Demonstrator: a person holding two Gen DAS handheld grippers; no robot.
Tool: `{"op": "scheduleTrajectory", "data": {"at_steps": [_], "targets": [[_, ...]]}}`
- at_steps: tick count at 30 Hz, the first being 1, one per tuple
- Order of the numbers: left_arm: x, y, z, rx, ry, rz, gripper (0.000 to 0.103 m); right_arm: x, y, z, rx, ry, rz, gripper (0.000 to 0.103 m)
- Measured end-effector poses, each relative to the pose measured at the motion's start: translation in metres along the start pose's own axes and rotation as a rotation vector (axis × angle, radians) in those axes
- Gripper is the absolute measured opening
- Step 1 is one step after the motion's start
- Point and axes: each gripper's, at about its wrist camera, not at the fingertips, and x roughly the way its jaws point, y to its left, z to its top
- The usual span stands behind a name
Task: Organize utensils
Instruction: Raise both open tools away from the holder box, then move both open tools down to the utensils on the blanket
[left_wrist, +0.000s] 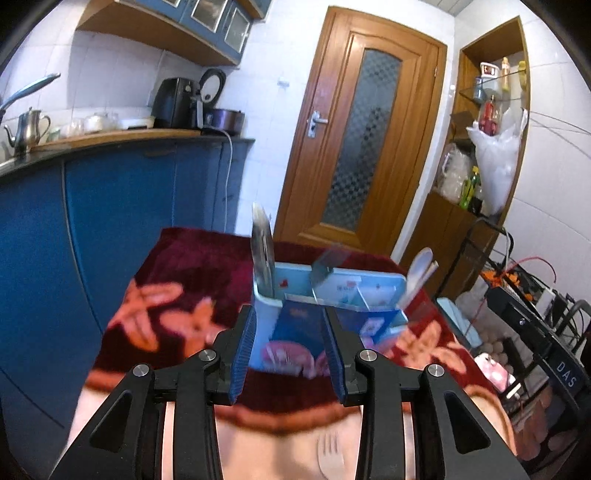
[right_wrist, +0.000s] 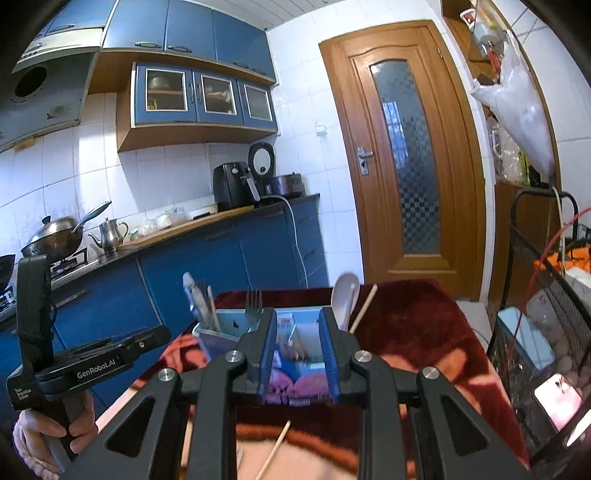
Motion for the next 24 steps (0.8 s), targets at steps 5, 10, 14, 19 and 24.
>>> {"op": "scheduleTrajectory", "data": {"at_steps": [5, 10, 14, 19, 24], "targets": [[-0.003, -0.003, -0.018, -0.01, 0.09, -0.005, 0.037, -0.005, 0.0, -0.015, 0.007, 0.059, 0.007, 0.027], [-0.004, -0.007, -0.034, -0.006, 0.15, -0.004, 0.037, -0.006, -0.004, -0.033, 0.03, 0.128, 0.016, 0.028], [-0.003, -0.01, -0.047, -0.004, 0.195, -0.004, 0.037, -0.005, -0.005, -0.046, 0.041, 0.171, 0.015, 0.028], [0.001, -0.012, -0.064, -0.008, 0.264, 0.003, 0.037, -0.004, -0.008, -0.059, 0.056, 0.217, 0.022, 0.03], [0.005, -0.015, -0.078, -0.003, 0.32, 0.005, 0.037, -0.006, -0.01, -0.067, 0.068, 0.241, 0.027, 0.033]]}}
